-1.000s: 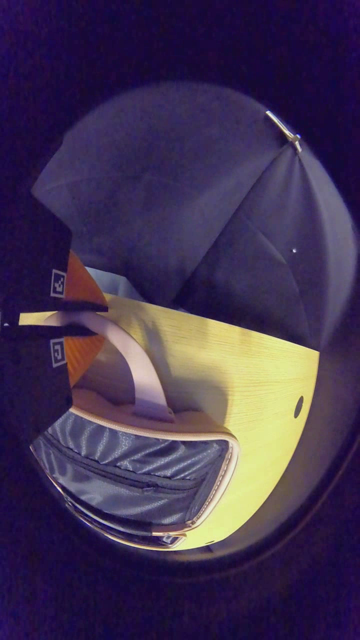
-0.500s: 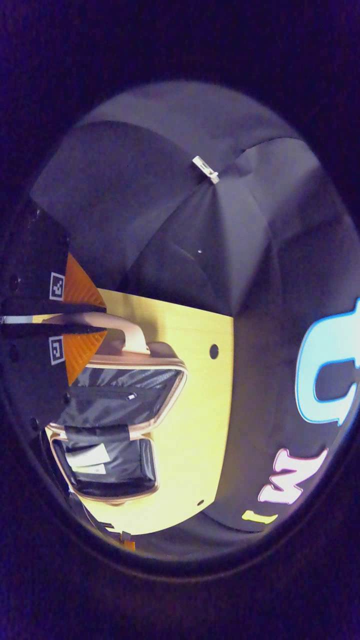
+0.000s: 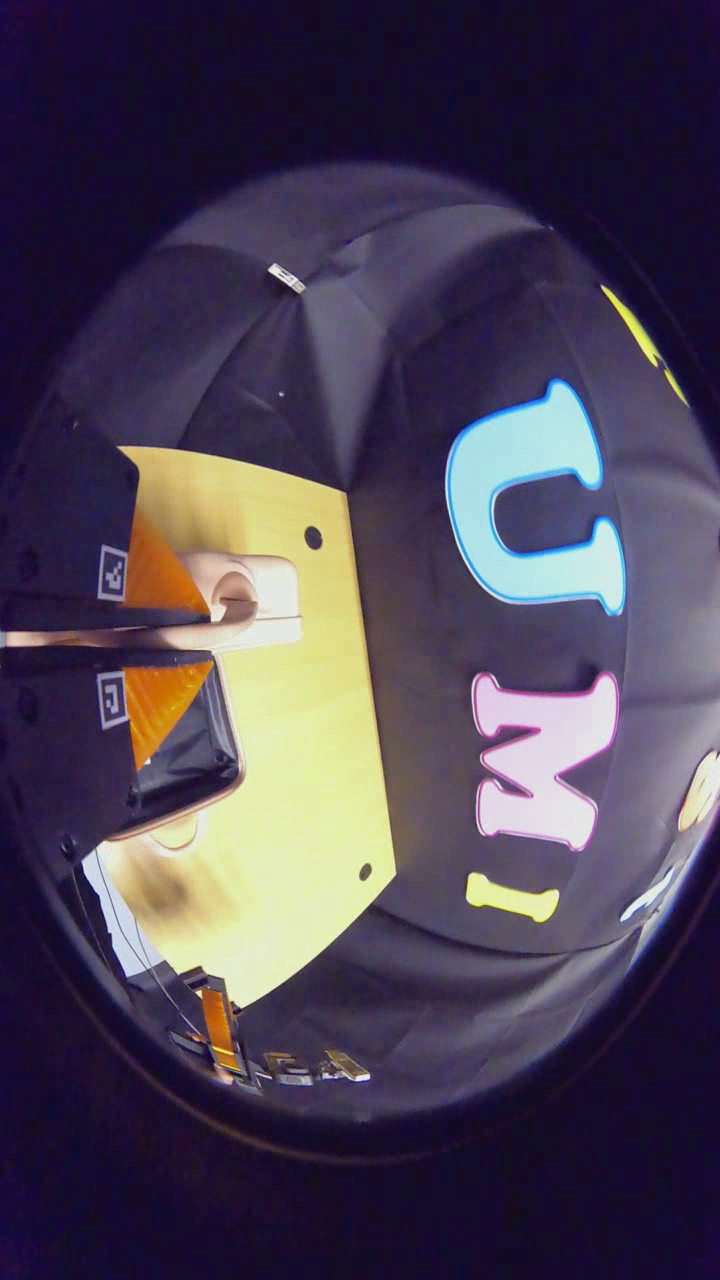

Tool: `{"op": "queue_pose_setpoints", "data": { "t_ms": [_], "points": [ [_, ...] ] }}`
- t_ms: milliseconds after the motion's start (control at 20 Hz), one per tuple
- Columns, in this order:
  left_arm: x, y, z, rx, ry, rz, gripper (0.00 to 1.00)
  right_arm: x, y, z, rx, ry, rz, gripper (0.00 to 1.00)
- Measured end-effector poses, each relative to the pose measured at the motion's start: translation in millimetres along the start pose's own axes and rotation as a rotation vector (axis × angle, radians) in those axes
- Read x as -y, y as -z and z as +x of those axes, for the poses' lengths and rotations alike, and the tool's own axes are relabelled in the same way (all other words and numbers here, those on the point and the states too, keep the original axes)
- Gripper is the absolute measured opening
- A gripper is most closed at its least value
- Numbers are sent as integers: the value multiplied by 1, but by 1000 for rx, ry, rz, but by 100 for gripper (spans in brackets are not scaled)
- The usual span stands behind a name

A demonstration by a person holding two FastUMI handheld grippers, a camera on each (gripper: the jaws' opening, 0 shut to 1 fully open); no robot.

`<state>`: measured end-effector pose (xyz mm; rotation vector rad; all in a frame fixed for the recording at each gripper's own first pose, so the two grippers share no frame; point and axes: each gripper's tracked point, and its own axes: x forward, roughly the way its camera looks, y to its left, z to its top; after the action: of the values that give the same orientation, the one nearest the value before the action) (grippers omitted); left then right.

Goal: First open the suitcase, pack the skin care products into it, and then close the suitcase.

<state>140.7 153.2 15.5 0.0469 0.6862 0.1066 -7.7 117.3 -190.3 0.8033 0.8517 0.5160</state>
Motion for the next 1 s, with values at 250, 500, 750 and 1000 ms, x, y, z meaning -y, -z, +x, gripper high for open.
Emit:
{"op": "queue_pose_setpoints", "data": {
  "t_ms": [250, 500, 750, 1000],
  "points": [
    [135, 34, 52, -126, 138, -97, 12, 41, -1, -57, 52, 40, 16, 97],
    [205, 105, 116, -286, 122, -119, 12, 88, 14, -101, 115, 95, 83, 97],
    [227, 153, 154, -377, 110, -197, 15, 129, 27, -136, 103, 139, 86, 97],
    [217, 153, 138, -368, -15, -171, 45, 148, 30, -145, 68, 141, 23, 97]
  ]
}}
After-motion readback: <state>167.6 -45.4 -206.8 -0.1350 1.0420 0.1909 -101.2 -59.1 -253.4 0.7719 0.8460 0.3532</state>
